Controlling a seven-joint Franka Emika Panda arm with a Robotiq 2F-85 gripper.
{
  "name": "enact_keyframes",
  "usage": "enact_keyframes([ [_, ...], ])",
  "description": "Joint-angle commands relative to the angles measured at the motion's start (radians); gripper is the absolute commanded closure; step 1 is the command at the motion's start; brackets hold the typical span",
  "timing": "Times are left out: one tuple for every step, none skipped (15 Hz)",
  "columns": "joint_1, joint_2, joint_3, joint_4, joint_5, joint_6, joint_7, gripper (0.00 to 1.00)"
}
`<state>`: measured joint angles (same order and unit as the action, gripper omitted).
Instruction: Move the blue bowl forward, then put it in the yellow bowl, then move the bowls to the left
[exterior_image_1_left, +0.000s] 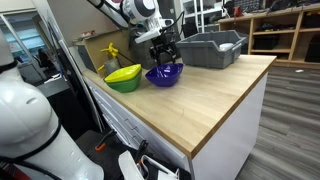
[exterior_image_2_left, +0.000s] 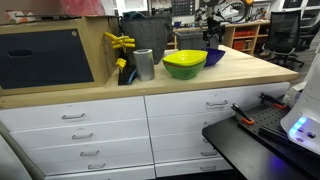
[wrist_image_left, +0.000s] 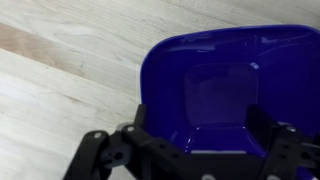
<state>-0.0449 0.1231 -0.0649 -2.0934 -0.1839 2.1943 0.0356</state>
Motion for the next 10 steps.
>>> enact_keyframes([
  [-0.017,-0.075,-0.025,-0.061,-0.018,0.024,0.072,0.00],
  [-0.026,-0.089,-0.036,-0.070,-0.017,0.024,0.096,0.00],
  [-0.035,-0.102,-0.046,-0.080,-0.015,0.022,0.117,0.00],
  [-0.043,-0.117,-0.056,-0.094,-0.009,0.022,0.143,0.00],
  [-0.052,-0.127,-0.063,-0.107,-0.004,0.024,0.166,0.00],
  [-0.061,-0.138,-0.071,-0.124,0.002,0.027,0.190,0.00],
  [-0.070,-0.143,-0.077,-0.140,0.009,0.036,0.213,0.00],
  [-0.077,-0.148,-0.081,-0.156,0.013,0.045,0.233,0.00],
  [-0.082,-0.149,-0.083,-0.173,0.023,0.063,0.248,0.00],
  [-0.085,-0.151,-0.084,-0.189,0.026,0.081,0.266,0.00],
])
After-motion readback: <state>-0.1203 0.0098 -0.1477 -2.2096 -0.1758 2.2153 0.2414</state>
